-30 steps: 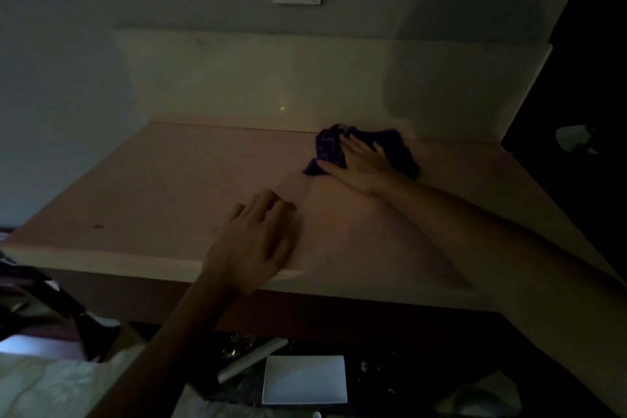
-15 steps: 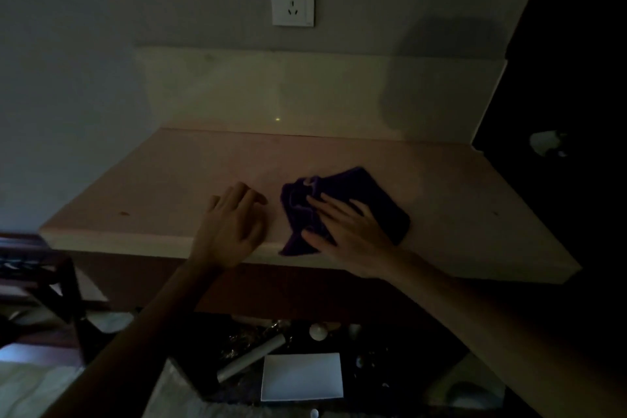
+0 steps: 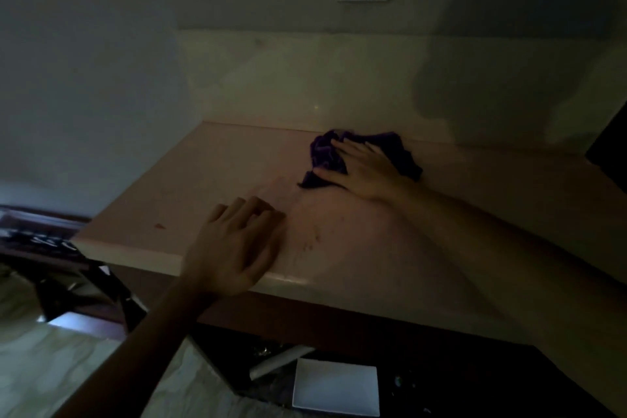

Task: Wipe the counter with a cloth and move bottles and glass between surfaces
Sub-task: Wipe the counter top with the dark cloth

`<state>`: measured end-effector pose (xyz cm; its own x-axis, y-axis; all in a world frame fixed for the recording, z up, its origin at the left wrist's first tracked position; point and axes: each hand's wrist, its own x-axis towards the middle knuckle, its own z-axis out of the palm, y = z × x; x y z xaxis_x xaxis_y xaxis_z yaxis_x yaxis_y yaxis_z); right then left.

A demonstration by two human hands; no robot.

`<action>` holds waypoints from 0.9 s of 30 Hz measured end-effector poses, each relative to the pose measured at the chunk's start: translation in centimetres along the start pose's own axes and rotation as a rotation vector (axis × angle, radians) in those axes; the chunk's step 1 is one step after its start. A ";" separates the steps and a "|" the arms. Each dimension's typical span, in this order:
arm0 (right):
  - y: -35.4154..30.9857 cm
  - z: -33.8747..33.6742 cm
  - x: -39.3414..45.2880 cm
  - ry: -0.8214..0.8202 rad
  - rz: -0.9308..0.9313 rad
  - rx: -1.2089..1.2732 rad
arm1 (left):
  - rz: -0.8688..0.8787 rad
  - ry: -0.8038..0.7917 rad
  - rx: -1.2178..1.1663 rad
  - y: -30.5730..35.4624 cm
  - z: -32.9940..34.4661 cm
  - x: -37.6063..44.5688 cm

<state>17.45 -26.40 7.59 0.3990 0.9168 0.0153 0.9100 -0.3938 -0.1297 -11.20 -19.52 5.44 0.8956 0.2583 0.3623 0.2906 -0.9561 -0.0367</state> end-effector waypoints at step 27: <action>-11.6 1.2 -7.4 -0.019 -0.084 0.032 | 0.020 -0.086 0.036 -11.3 -1.6 -3.6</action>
<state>3.83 -28.52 7.74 0.3189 0.9477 0.0082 0.9359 -0.3136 -0.1606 -18.23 -9.82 6.08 0.9263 0.2518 0.2803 0.2832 -0.9559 -0.0773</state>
